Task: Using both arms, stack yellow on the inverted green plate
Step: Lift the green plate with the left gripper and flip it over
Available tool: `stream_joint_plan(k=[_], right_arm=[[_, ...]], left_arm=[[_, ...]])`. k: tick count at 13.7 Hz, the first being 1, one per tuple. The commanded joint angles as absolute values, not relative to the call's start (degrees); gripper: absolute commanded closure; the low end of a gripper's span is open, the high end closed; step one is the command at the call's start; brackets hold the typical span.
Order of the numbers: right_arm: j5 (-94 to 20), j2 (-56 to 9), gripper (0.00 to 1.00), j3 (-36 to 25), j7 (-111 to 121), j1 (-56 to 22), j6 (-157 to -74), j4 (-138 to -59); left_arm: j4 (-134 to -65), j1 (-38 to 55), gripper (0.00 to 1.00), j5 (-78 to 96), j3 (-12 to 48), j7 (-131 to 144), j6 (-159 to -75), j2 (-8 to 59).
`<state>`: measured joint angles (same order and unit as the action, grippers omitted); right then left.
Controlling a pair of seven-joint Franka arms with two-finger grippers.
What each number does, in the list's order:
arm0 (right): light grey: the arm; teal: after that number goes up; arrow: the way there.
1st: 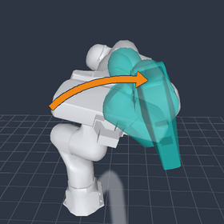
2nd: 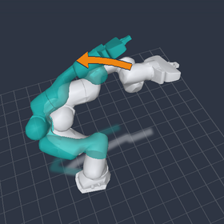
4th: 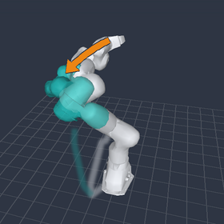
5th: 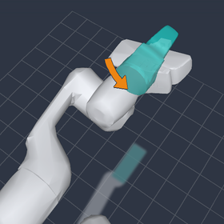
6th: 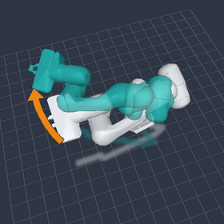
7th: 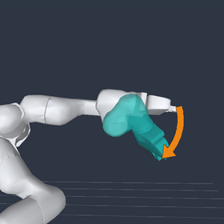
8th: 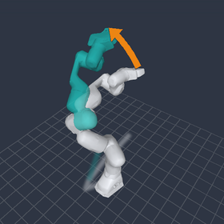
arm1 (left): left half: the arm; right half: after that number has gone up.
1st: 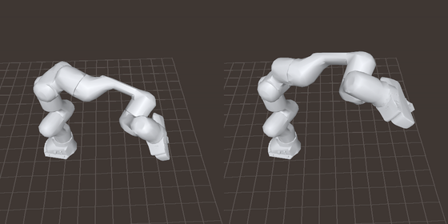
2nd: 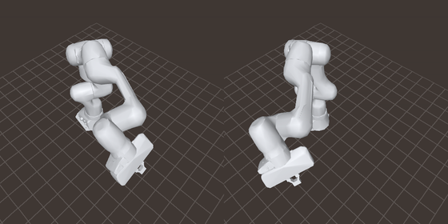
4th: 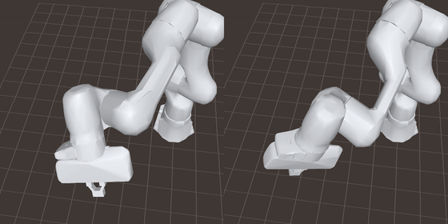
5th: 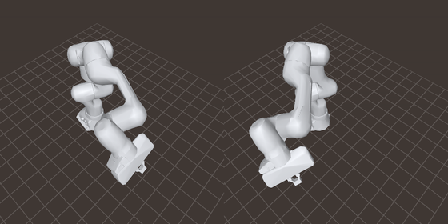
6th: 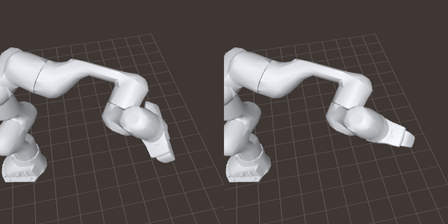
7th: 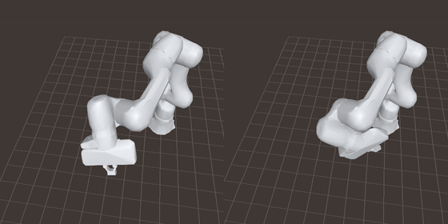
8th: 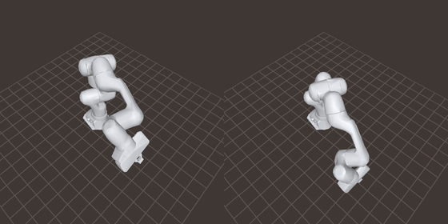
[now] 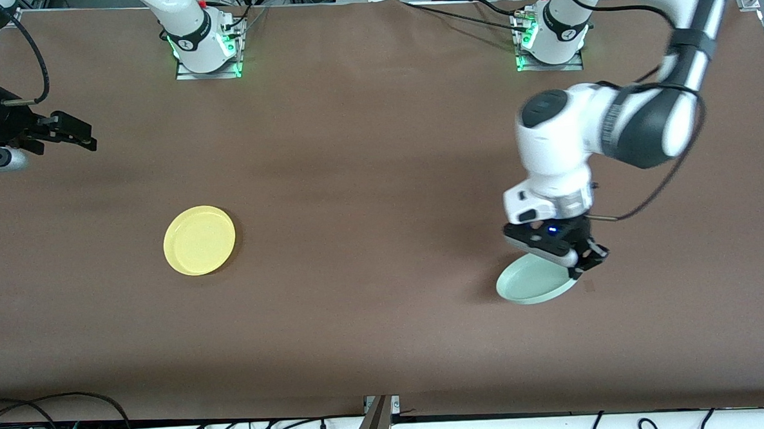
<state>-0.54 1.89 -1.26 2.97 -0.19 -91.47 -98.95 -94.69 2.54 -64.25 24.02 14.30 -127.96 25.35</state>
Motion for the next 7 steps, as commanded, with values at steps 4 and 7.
stream_joint_plan(k=[4, 7], right_arm=[[-1.5, 1.4, 0.0, -1.1, 2.5, 0.3, -90.3, -97.6], [-1.5, 1.4, 0.0, -1.1, 2.5, 0.3, -90.3, -97.7]], left_arm=[[-93.8, 13.5, 1.0, -86.0, 25.9, 30.7, -115.3, 31.0], [-92.6, 20.9, 1.0, -92.9, 25.9, 40.0, -101.4, 37.4]])
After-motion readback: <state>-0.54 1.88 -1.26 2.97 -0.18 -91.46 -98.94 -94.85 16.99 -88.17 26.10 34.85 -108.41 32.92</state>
